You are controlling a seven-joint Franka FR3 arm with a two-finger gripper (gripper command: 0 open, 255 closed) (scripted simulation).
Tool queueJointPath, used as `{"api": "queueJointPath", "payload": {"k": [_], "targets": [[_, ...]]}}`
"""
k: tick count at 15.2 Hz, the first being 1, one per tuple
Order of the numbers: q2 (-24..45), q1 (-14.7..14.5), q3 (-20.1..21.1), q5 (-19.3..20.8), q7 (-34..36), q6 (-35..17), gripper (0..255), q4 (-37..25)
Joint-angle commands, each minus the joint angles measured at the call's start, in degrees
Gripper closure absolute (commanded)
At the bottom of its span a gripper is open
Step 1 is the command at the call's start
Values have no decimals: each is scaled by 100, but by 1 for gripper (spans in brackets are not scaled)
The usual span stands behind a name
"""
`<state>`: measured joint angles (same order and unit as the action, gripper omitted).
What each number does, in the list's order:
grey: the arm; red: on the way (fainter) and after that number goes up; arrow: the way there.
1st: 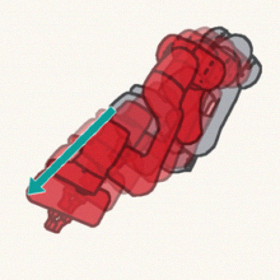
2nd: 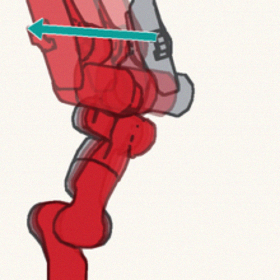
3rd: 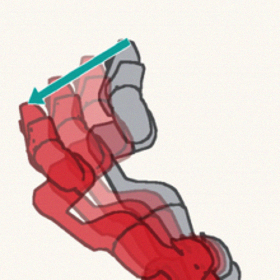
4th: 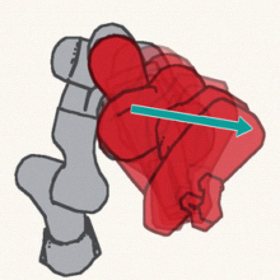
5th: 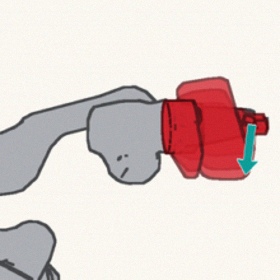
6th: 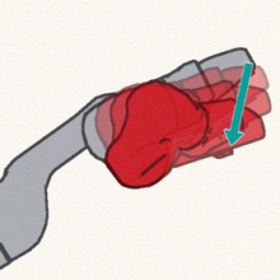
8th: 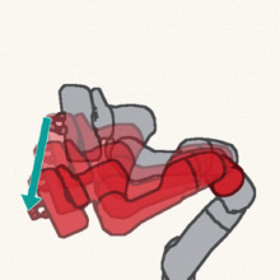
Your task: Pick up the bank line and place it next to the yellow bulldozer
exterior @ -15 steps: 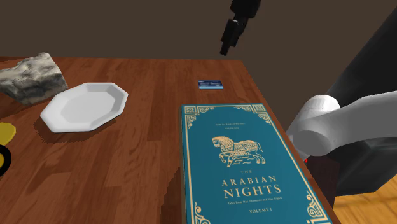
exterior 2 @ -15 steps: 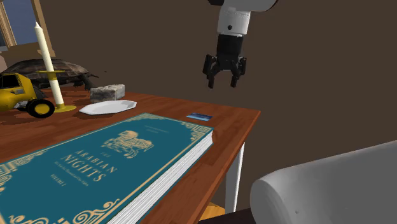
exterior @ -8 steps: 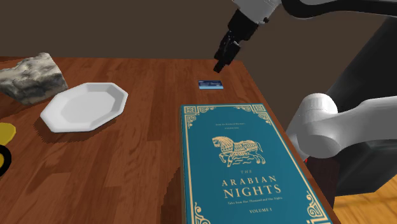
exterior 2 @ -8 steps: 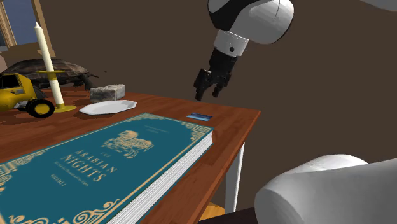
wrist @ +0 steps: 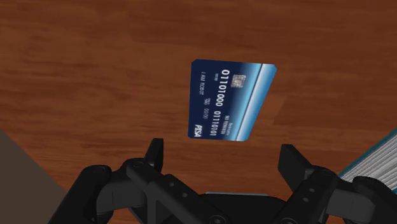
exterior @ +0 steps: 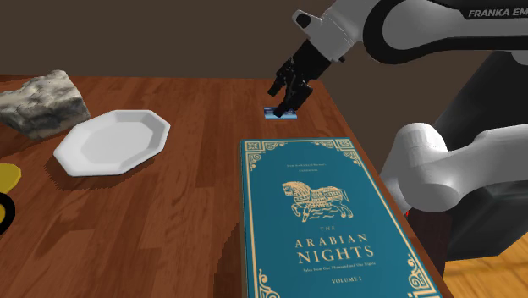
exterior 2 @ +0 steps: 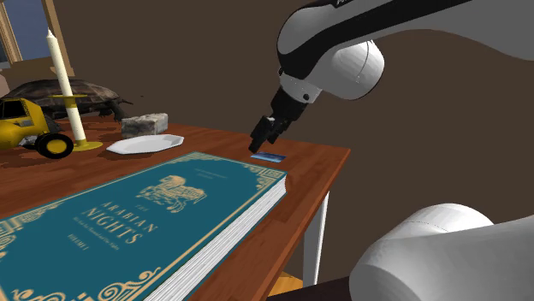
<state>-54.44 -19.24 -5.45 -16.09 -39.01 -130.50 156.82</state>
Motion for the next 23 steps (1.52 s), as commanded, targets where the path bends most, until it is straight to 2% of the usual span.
{"api": "queueJointPath", "payload": {"k": [1, 9, 10, 19, 23], "targets": [[127, -54, 21, -54, -29, -230, 0, 88], [163, -68, 26, -68, -35, -287, 0, 108], [163, -68, 26, -68, -36, -287, 255, 107], [163, -68, 26, -68, -35, -287, 255, 108], [150, -39, 47, -17, 58, 15, 255, -187]]}}
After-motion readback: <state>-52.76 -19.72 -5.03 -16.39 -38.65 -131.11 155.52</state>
